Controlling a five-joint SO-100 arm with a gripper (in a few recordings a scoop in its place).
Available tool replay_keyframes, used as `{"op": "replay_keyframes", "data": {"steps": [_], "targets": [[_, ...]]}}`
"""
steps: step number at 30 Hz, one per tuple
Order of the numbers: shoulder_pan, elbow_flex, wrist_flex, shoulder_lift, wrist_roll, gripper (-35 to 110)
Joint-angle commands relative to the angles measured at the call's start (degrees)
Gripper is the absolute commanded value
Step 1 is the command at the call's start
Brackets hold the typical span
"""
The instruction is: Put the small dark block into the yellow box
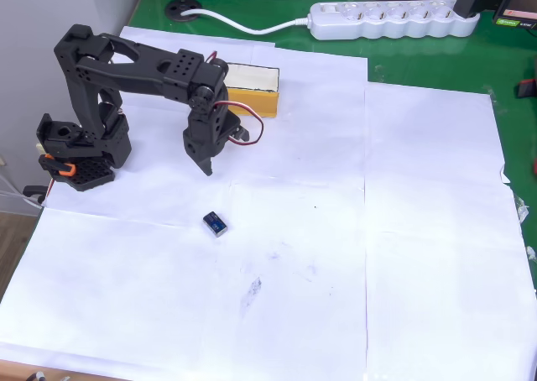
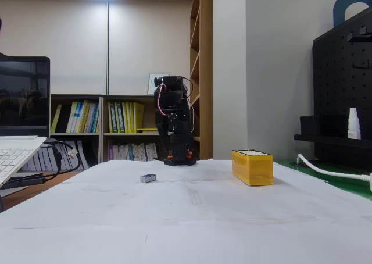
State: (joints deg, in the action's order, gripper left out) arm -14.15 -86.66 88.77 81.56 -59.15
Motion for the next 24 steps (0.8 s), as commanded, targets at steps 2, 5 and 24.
{"op": "replay_keyframes", "data": {"steps": [2, 5, 24], "targets": [[-0.18, -4.04, 1.58, -0.62, 0.62, 39], [-1.05, -4.22, 1.76, -0.35, 1.23, 38], [-15.47, -12.22, 0.79, 3.69, -27.33, 38]]}}
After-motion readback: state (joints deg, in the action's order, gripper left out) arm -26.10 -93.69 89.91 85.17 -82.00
